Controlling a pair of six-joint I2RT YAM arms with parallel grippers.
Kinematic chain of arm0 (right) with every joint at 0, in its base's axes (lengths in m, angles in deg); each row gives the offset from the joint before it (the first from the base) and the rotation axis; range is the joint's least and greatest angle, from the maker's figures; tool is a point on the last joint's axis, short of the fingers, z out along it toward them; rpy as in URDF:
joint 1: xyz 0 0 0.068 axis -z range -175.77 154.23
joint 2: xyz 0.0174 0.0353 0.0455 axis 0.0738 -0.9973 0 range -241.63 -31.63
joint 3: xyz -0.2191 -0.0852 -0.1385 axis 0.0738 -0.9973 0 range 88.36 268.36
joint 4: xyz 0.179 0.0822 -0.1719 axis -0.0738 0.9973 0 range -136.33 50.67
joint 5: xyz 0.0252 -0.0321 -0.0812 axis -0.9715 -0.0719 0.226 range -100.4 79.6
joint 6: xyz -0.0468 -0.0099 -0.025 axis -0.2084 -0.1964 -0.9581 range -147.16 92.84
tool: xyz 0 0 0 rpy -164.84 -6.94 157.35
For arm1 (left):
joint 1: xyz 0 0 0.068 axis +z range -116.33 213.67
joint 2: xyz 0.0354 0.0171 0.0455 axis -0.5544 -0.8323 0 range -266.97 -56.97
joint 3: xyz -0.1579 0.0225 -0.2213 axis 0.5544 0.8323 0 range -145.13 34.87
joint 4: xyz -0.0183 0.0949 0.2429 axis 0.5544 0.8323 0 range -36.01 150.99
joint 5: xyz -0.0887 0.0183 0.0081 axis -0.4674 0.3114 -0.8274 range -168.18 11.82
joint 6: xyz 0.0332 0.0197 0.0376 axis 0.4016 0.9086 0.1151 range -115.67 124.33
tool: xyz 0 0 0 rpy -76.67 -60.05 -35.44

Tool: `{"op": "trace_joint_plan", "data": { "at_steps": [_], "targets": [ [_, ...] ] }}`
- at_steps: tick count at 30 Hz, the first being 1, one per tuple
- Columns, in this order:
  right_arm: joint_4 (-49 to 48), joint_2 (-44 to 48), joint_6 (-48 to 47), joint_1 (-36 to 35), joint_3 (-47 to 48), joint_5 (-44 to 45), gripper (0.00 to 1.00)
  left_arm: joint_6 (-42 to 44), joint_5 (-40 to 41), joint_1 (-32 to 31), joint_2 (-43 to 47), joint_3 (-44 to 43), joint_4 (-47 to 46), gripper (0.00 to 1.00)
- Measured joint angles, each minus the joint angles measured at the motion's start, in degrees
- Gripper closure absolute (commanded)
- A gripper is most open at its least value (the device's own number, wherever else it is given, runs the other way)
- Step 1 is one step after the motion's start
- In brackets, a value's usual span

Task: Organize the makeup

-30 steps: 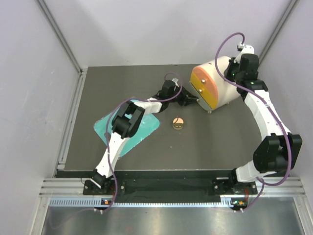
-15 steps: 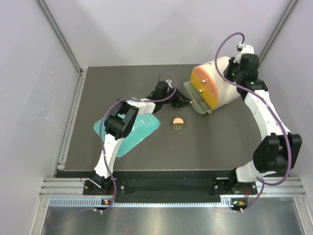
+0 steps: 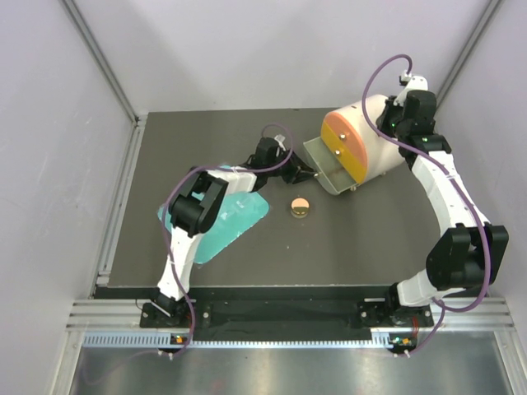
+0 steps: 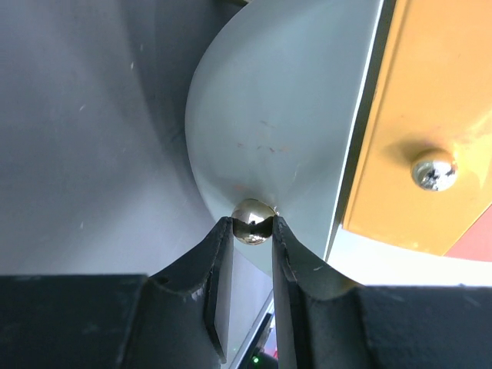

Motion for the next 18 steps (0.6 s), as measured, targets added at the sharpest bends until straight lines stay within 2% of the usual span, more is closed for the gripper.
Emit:
{"op": "trace_joint_plan", "data": {
  "at_steps": [6,9,11,14,17,18],
  "targets": [
    [-0.9,0.0,0.0,0.0,-0.4,-0.3,0.89,0.8,0.0,0.1,1.6,2.3,0.1,1.00],
    [-1.4,0.0,0.0,0.0,-0.7,-0.4,0.89,1.4,0.1,0.1,1.8,2.4,0.5,0.89],
    [-1.6,0.0,0.0,0.0,-0.8,-0.4,0.89,2.0,0.1,0.1,2.0,2.4,0.9,0.74],
    [-1.7,0.0,0.0,0.0,-0.8,-0.4,0.89,3.1,0.2,0.1,2.5,2.5,1.9,0.44],
    [-2.2,0.0,0.1,0.0,-1.1,-0.4,0.89,5.6,0.3,0.2,3.9,3.6,4.7,0.33],
    [-2.4,0.0,0.2,0.0,-1.1,-0.4,0.89,6.6,0.7,0.2,4.3,4.3,5.8,0.32]
  ]
}}
